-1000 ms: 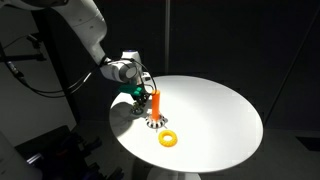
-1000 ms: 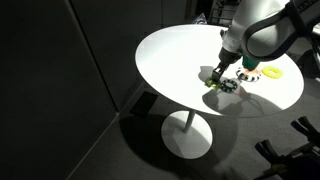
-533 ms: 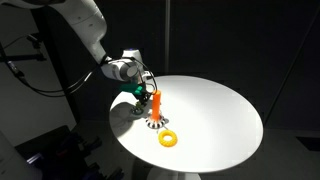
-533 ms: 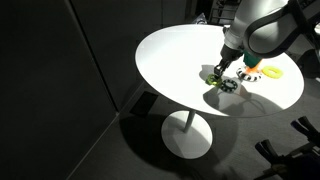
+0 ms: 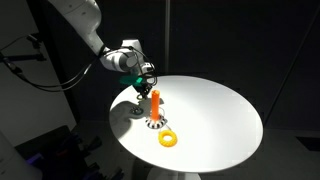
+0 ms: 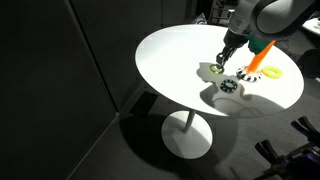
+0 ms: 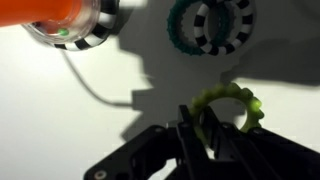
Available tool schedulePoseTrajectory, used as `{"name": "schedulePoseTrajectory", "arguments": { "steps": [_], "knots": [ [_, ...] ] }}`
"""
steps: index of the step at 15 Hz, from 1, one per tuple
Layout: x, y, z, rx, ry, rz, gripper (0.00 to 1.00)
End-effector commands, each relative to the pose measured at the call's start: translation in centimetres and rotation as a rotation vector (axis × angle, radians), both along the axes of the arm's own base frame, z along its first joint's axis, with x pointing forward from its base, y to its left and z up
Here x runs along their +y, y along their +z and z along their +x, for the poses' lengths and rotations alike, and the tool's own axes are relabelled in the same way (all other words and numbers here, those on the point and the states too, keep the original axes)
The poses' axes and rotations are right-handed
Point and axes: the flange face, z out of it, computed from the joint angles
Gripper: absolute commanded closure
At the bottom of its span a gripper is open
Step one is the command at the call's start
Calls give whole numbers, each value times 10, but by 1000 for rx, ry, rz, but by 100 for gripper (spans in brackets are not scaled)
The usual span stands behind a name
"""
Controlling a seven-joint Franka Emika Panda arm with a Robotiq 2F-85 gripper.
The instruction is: Put the light green ring around the rod
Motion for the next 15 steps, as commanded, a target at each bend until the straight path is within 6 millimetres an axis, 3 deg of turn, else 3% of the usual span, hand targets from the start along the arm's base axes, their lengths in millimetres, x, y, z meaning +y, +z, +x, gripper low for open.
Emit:
{"name": "schedulePoseTrajectory", "arguments": {
  "steps": [1, 9, 15],
  "knots": [
    [-6, 35, -6, 4, -23, -17, 94],
    [-40, 98, -10, 45, -78, -47, 94],
    [-69, 132, -20, 78, -107, -79, 94]
  ]
}}
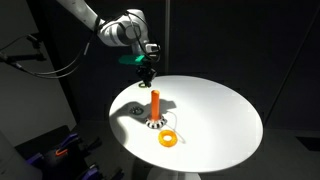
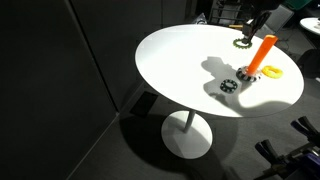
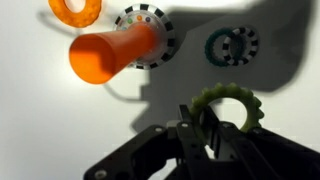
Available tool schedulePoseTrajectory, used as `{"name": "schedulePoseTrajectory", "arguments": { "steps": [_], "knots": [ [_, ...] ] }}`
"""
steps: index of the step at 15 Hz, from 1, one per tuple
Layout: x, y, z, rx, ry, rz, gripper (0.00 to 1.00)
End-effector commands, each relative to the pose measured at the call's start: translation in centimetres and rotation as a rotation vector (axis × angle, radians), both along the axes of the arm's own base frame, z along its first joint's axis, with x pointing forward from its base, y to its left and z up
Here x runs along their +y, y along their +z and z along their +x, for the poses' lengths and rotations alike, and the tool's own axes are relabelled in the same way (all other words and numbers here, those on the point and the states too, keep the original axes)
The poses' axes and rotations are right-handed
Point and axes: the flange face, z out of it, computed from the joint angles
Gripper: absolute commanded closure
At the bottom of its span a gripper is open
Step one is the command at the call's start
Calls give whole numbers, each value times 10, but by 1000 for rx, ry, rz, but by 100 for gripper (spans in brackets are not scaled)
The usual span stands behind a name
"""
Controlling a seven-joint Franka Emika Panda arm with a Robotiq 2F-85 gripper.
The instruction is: Put the light green ring around the rod
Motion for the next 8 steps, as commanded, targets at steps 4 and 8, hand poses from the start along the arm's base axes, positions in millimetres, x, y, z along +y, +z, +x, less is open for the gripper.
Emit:
{"name": "schedulePoseTrajectory", "arguments": {
  "steps": [4, 8],
  "knots": [
    [-31, 34, -15, 24, -37, -38, 94],
    [-52, 42, -17, 30, -77, -17, 94]
  ]
}}
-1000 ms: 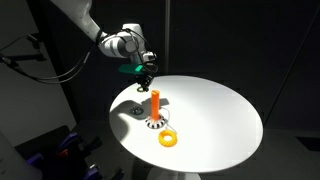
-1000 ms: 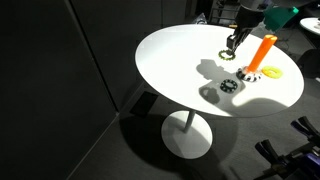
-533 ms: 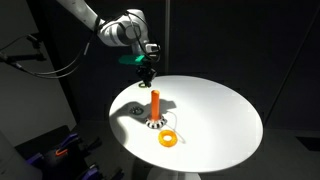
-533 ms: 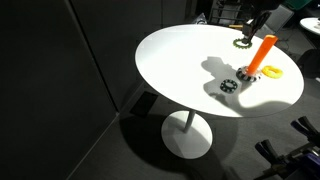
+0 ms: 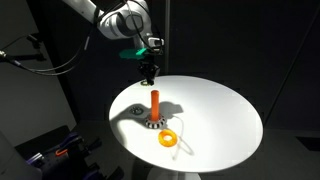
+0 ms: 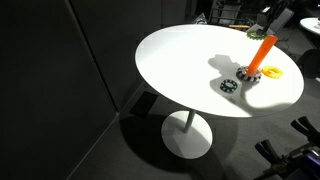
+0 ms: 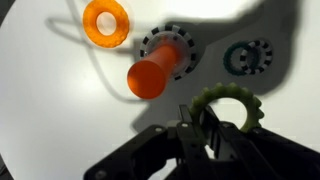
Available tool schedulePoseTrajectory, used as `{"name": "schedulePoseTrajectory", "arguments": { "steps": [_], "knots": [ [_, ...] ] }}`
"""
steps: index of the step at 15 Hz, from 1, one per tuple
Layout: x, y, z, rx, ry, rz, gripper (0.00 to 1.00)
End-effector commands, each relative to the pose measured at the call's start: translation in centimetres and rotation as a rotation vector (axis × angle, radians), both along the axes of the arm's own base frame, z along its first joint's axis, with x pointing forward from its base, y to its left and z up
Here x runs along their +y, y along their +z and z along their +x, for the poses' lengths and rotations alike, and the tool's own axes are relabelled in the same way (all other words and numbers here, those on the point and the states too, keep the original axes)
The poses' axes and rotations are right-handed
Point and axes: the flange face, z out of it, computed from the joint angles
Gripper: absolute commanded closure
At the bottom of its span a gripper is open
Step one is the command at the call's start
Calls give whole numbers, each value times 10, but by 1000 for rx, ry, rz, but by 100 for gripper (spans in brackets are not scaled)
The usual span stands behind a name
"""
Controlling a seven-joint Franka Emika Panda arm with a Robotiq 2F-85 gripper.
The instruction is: Put the light green ring around the rod
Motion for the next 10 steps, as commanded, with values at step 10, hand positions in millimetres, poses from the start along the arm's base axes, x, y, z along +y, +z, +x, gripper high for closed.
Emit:
{"name": "schedulePoseTrajectory", "arguments": {
  "steps": [10],
  "knots": [
    [-65, 8, -19, 20, -92, 36, 94]
  ]
}}
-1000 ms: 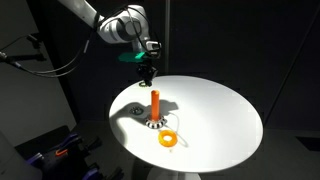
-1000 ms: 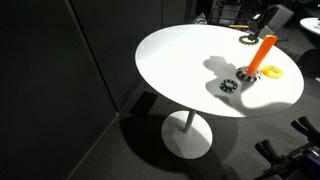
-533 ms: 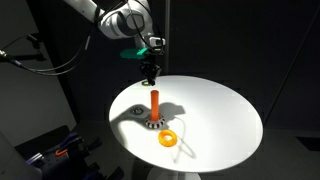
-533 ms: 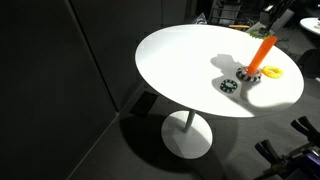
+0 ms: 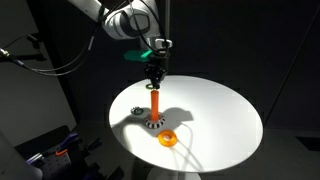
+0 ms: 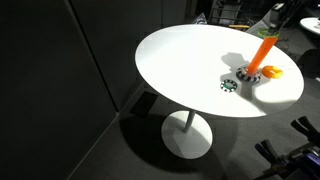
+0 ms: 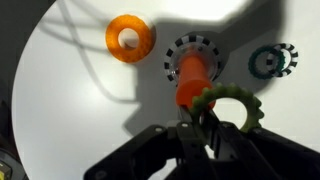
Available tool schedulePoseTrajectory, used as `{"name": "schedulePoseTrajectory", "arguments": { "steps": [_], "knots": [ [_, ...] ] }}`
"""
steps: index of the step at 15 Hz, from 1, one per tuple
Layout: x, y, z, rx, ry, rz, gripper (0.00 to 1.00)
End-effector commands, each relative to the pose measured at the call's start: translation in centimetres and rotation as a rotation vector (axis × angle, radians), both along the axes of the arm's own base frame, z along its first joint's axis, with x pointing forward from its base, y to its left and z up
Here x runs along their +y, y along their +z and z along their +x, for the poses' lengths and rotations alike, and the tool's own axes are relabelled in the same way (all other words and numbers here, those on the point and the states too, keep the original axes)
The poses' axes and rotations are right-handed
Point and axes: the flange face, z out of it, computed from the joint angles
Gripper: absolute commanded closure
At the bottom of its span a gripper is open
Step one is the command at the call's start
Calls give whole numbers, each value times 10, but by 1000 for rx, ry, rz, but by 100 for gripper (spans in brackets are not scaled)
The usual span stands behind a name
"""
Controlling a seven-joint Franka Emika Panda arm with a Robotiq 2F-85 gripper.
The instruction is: Put the light green ring around the rod
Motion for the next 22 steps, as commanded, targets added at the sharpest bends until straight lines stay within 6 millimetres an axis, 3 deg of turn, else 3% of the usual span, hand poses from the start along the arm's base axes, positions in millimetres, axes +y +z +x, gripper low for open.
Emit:
{"name": "schedulePoseTrajectory", "arguments": {
  "steps": [1, 7, 21, 22],
  "knots": [
    [-14, 5, -13, 17, -9, 23, 94],
    [-28, -7, -23, 45, -22, 25, 94],
    [-42, -6, -34, 45, -41, 25, 93],
    [-43, -6, -34, 45, -43, 24, 68]
  ]
}}
